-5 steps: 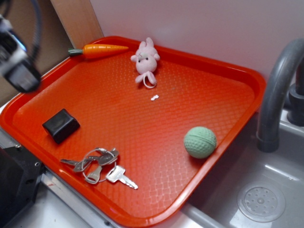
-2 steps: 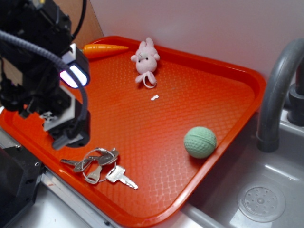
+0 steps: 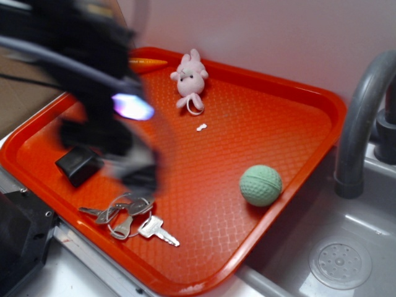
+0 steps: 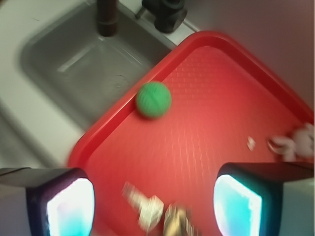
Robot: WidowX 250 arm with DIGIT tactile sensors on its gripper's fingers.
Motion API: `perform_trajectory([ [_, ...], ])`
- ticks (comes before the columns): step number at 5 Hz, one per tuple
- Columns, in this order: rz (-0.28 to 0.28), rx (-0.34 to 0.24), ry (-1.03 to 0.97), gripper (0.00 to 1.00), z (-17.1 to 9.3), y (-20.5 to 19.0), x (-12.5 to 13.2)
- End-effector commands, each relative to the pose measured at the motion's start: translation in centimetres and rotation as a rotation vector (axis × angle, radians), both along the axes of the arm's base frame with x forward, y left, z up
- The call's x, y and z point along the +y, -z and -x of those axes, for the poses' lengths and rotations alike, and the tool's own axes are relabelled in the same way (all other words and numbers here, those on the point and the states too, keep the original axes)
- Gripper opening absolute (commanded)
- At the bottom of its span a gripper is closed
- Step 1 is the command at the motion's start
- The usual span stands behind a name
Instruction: Grab the green ball.
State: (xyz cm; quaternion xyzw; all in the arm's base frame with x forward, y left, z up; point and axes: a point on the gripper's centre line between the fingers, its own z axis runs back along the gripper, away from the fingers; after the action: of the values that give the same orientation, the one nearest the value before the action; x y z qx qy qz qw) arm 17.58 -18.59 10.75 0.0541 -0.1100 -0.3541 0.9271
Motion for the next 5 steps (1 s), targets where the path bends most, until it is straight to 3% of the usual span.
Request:
perform_trajectory([
  [1, 0.068, -0.024, 0.094, 1.0, -5.2, 2.9, -1.8],
  [2, 0.121, -0.002, 0.15, 1.0, -4.7, 4.0, -2.5],
  [3, 0.19, 0.027, 0.162, 0.0, -4.0, 5.3, -3.7],
  [4, 0.185, 0.063, 0.134, 0.0, -3.5, 6.4, -4.2],
  [5, 0.157, 0.061, 0.106, 0.0, -3.2, 7.8, -4.6],
])
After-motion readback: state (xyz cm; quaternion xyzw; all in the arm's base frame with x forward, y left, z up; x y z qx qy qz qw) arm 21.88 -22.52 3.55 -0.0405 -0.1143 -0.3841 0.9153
